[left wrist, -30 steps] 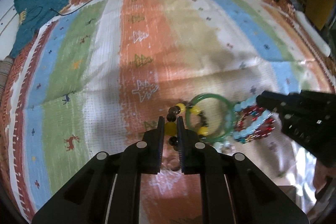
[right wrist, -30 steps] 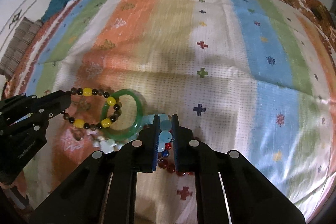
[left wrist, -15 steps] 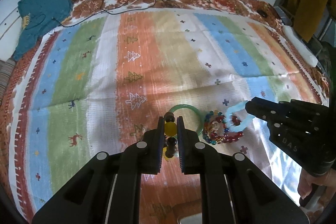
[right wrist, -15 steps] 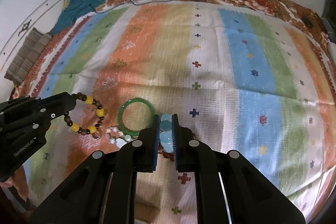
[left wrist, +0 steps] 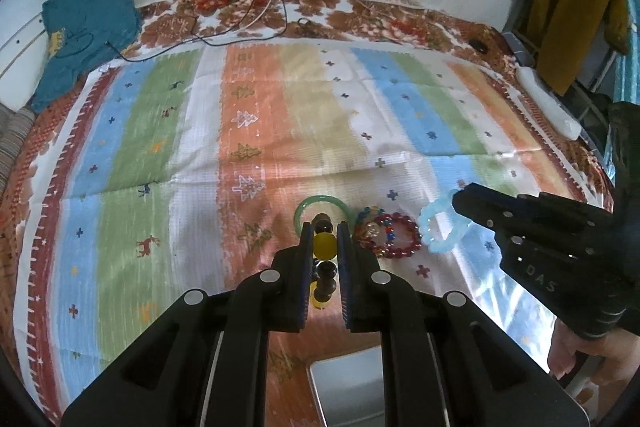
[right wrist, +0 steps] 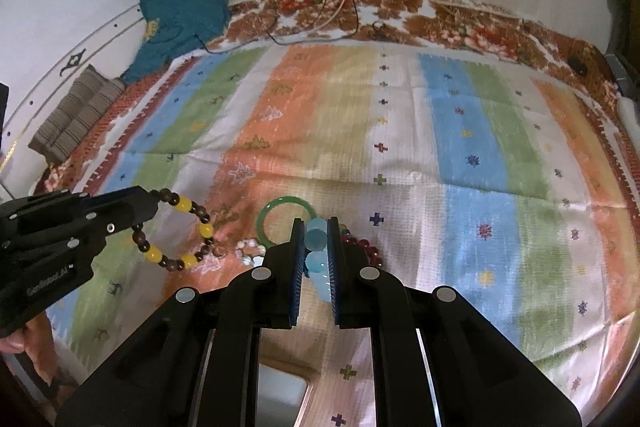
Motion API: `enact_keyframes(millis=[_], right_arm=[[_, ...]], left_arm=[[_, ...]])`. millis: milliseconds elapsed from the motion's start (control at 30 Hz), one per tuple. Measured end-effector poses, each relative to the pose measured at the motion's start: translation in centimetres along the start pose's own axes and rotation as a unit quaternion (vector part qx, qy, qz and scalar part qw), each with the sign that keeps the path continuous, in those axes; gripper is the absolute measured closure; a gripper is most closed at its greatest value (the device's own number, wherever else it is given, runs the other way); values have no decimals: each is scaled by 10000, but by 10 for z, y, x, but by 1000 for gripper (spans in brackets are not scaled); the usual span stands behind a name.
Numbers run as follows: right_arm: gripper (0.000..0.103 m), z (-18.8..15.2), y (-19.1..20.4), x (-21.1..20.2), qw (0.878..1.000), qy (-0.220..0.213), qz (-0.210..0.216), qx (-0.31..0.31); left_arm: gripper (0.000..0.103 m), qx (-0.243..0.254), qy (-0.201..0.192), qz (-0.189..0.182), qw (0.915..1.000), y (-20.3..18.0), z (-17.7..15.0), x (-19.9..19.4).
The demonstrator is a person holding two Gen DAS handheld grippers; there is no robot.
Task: Organize jewelry
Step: 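Lift both held bracelets and carry them toward the silver tin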
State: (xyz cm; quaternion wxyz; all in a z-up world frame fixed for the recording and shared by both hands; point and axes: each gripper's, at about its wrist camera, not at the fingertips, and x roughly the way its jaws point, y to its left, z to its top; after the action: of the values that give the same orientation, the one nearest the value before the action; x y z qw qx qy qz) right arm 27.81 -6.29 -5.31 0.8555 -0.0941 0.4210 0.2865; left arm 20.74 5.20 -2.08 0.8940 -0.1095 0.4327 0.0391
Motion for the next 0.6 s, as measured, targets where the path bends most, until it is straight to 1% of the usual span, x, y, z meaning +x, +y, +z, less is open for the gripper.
enact_keyframes(millis=[100,433,600], right_arm=[[91,-4,2,-9,9999,-61,-71,-37],[91,-19,10,-38,9994,-266,-79,-190],[91,-27,15,-52,9991,-361,29,-206]], left_arm=[[92,18,-30,-37,10000,-4,-4,-7],[92,41,-97,-201,9997,-14,-22,-32],[92,15,-142,-251,9996,-16,-30,-42]])
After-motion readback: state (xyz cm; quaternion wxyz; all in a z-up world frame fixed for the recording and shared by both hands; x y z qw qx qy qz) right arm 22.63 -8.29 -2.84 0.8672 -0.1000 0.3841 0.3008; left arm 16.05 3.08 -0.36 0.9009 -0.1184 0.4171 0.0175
